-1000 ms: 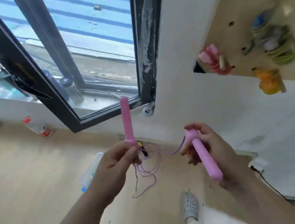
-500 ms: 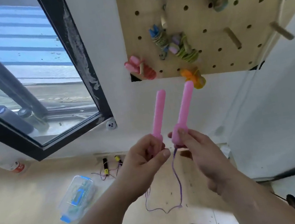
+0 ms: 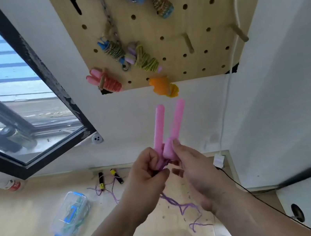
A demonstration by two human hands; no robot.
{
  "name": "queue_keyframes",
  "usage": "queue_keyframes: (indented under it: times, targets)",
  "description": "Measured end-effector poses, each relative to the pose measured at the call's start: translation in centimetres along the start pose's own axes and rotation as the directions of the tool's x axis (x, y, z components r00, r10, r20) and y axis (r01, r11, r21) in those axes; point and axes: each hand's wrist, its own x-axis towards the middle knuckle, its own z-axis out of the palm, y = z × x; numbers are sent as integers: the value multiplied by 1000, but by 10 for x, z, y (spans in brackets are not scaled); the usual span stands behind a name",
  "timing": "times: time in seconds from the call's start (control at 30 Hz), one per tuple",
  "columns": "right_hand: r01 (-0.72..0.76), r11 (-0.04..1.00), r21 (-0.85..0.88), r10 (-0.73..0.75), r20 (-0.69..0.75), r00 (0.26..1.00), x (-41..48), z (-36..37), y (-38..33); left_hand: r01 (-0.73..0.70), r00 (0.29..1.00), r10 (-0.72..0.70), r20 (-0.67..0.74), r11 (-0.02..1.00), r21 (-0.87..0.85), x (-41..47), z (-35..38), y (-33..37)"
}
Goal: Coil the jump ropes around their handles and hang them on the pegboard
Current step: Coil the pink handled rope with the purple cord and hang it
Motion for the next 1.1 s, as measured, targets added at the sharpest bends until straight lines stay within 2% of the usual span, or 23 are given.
queue_keyframes:
  times: [0.07, 0.1, 0.17, 0.2, 0.23, 0.27, 0.3, 0.33, 0.4, 0.43, 0.47, 0.5, 0.6, 0.63, 0.7, 0.73, 0.77, 0.83, 0.87, 0.93, 1.03, 1.1]
  targets:
    - [8, 995, -95, -14, -66, 998, 0, -16, 6, 22, 1000, -23, 19, 997, 75, 2, -2, 2]
    - [34, 991, -128, -53, -145, 988, 1, -25, 9, 25, 999, -31, 39, 989, 147, 3, -5, 3]
    - [118, 948, -294, -211, -307, 928, -4, -42, 11, 15, 993, -50, 111, 955, 296, 4, -10, 5]
    - [193, 880, -434, -331, -270, 904, -6, -50, 11, -9, 984, -57, 169, 931, 366, 4, -12, 8]
    - [290, 738, -610, -446, -119, 887, -8, -58, 11, -49, 969, -61, 241, 903, 426, 4, -13, 11]
    - [367, 542, -756, -476, 83, 876, -9, -65, 9, -98, 945, -65, 321, 880, 466, 3, -13, 14]
    - [419, 327, -847, -422, 266, 866, -8, -71, 8, -136, 917, -77, 392, 862, 488, 3, -12, 18]
    - [452, 135, -882, -343, 387, 856, -7, -77, 8, -155, 892, -96, 441, 852, 499, 3, -10, 22]
    - [424, -148, -893, -333, 449, 829, -5, -87, 8, -152, 865, -125, 485, 857, 492, 4, -6, 29]
    - [387, -234, -892, -390, 451, 803, -5, -89, 7, -146, 855, -132, 501, 867, 477, 6, -4, 31]
    - [361, -261, -895, -441, 443, 780, -6, -90, 7, -143, 846, -134, 515, 875, 462, 6, -1, 34]
    - [369, -241, -898, -475, 441, 762, -8, -89, 8, -145, 841, -131, 525, 881, 451, 7, 1, 35]
    - [503, -71, -861, -570, 449, 688, -11, -85, 17, -117, 861, -115, 495, 902, 415, 7, 8, 36]
    - [527, -12, -850, -645, 409, 646, -15, -83, 19, -93, 885, -99, 455, 920, 381, 7, 11, 36]
    - [561, 126, -818, -813, 239, 531, -22, -82, 23, -9, 953, -69, 296, 967, 256, 10, 15, 38]
    - [585, 232, -778, -833, 152, 533, -25, -82, 21, 38, 979, -72, 192, 983, 177, 11, 18, 39]
    - [590, 359, -724, -788, 104, 607, -27, -80, 18, 79, 991, -88, 100, 992, 95, 11, 20, 39]
    - [495, 601, -627, -560, 112, 821, -28, -75, 14, 128, 992, -128, 2, 991, -48, 10, 25, 41]
    - [437, 646, -626, -467, 128, 875, -26, -75, 16, 139, 990, -141, -11, 985, -103, 9, 28, 41]
    - [440, 565, -698, -506, 128, 853, -19, -75, 19, 164, 986, -167, -6, 971, -173, 6, 32, 43]
    - [476, 324, -818, -748, 86, 658, -14, -77, 16, 196, 980, -192, 43, 966, -170, 5, 30, 45]
    - [446, 122, -887, -806, 173, 566, -9, -83, 14, 226, 973, -216, 81, 960, -162, 4, 26, 46]
